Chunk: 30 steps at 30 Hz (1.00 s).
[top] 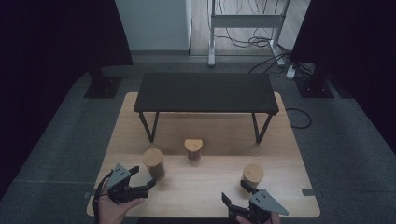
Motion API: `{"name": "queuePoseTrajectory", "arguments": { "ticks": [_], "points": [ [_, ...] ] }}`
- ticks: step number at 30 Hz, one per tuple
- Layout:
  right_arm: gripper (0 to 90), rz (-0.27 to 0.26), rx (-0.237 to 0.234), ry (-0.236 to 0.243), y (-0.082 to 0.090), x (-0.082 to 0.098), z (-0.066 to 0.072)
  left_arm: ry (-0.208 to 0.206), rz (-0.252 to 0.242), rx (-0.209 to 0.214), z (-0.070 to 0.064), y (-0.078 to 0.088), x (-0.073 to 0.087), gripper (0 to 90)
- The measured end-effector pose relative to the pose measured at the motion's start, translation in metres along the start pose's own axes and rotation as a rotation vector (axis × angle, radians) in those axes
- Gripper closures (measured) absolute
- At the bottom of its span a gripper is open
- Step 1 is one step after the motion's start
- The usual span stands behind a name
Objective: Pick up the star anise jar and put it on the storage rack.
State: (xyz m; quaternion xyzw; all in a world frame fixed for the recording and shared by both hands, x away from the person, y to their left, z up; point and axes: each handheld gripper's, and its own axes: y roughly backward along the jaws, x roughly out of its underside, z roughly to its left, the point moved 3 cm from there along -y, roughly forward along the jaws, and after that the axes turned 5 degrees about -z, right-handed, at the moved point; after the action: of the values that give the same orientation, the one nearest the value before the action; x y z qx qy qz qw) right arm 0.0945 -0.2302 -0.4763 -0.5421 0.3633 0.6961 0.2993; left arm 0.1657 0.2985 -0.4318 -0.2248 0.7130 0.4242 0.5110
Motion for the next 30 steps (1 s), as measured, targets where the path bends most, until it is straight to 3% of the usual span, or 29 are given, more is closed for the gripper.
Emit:
{"name": "queuePoseTrajectory", "arguments": {
  "ticks": [11, 22, 30],
  "points": [
    [16.7, 0.001, -0.006, -0.009, -0.001, -0.001, -0.002, -0.039, 0.010, -0.043, -0.002, -0.017, 0.000, 14.0],
    [16.7, 0.013, -0.012, -0.012, -0.002, 0.000, -0.002, -0.052, 0.024, -0.083, 0.002, -0.041, -0.002, 12.3],
    [16.7, 0.022, -0.014, -0.015, -0.004, 0.000, -0.002, -0.062, 0.038, -0.088, 0.004, -0.055, -0.004, 12.1]
  ]
}}
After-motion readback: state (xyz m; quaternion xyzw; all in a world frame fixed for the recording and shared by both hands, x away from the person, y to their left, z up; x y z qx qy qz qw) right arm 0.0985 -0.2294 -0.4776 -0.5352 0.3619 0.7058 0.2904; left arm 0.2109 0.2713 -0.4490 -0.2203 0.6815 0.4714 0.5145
